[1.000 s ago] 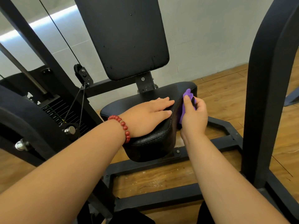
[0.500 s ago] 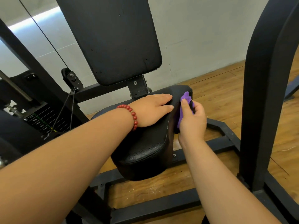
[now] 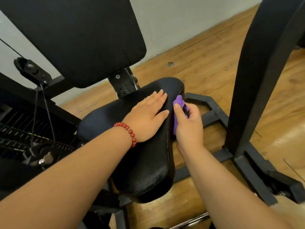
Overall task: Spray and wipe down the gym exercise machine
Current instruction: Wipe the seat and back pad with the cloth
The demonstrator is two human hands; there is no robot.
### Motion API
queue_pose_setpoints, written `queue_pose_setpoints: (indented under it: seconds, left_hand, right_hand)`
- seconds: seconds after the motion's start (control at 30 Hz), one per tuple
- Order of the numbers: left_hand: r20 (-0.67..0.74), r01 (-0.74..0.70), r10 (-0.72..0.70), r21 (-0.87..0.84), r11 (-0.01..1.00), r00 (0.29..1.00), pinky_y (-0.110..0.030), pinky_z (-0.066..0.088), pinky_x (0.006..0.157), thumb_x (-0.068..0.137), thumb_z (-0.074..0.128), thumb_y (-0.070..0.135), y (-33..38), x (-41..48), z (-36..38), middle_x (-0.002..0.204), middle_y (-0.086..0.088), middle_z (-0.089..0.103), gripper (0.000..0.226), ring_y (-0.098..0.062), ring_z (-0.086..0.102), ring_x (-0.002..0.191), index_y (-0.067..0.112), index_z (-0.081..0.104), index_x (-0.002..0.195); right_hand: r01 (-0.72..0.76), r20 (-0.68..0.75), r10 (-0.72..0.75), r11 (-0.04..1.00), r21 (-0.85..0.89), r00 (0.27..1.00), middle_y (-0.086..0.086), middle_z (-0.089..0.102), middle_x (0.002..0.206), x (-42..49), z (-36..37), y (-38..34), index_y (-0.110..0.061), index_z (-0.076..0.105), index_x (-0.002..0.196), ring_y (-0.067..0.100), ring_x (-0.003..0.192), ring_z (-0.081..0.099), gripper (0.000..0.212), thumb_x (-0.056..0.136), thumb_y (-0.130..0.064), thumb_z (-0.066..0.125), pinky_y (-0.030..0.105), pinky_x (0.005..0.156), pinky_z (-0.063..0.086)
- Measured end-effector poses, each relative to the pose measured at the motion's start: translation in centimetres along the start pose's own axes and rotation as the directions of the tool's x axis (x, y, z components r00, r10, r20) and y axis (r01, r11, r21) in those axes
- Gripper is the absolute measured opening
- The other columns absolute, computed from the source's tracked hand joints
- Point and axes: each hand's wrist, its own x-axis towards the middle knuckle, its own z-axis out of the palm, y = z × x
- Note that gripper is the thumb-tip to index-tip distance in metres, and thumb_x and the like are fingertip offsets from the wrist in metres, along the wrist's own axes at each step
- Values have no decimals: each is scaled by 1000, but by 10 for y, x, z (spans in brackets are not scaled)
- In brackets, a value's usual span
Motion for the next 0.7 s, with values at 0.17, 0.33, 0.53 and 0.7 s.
queue_pose_setpoints:
  seconds: [0.17,0.33,0.53,0.7]
  left_hand:
    - [2,9,-9,-16,1000,1000,-22,-1,110,104,34,39,2,0,-3,162,13,5,57,-5,0,148,28,11,155]
    - [-118,44,-50,-55,998,992,-30,15,117,102,41,36,4,22,-14,158,6,25,54,-13,16,146,22,27,152]
    - [-25,94,-94,-9,996,995,-32,-1,119,105,28,39,2,67,-11,164,5,1,58,-12,-3,150,21,8,156]
    - [-24,91,-90,31,995,996,-32,-4,119,104,25,41,-4,71,-7,164,6,-2,58,-12,-7,149,24,4,156]
  right_hand:
    - [-104,-27,104,994,-15,994,-3,67,96,0,4,-10,-28,61,95,13,93,64,9,93,-37,63,36,85,55]
    - [-270,-102,290,948,168,952,2,67,90,18,13,-26,-17,62,93,15,82,64,14,94,-31,63,35,77,54]
    - [-411,-105,442,883,226,891,-1,68,75,18,12,-28,-12,61,87,11,70,65,19,93,-30,65,33,67,57]
    - [-426,-227,472,877,222,852,5,72,94,76,32,-54,-19,64,94,24,90,70,14,93,-33,65,47,83,59]
